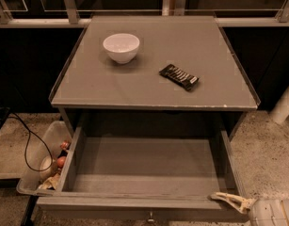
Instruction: Open top drawer
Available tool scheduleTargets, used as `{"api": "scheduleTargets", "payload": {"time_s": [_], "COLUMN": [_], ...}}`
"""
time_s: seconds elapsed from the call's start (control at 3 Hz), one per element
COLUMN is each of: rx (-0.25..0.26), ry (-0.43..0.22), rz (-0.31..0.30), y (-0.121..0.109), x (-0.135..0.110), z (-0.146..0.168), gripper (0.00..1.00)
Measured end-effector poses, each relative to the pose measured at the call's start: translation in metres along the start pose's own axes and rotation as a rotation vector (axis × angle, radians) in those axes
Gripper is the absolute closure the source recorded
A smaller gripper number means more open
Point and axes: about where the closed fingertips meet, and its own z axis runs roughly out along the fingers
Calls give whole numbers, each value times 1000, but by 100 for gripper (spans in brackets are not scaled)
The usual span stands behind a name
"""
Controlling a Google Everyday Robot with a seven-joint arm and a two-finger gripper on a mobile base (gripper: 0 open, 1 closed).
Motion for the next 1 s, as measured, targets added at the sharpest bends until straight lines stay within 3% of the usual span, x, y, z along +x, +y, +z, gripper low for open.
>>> {"api": "scheduleTargets", "payload": {"time_s": [0.33,0.67,1.0], "rx": [0,0,0], "ry": [0,0,0], "rz": [0,0,0], "y": [0,0,0], "x": [0,0,0], "z": [0,0,0], "gripper": [15,0,0]}}
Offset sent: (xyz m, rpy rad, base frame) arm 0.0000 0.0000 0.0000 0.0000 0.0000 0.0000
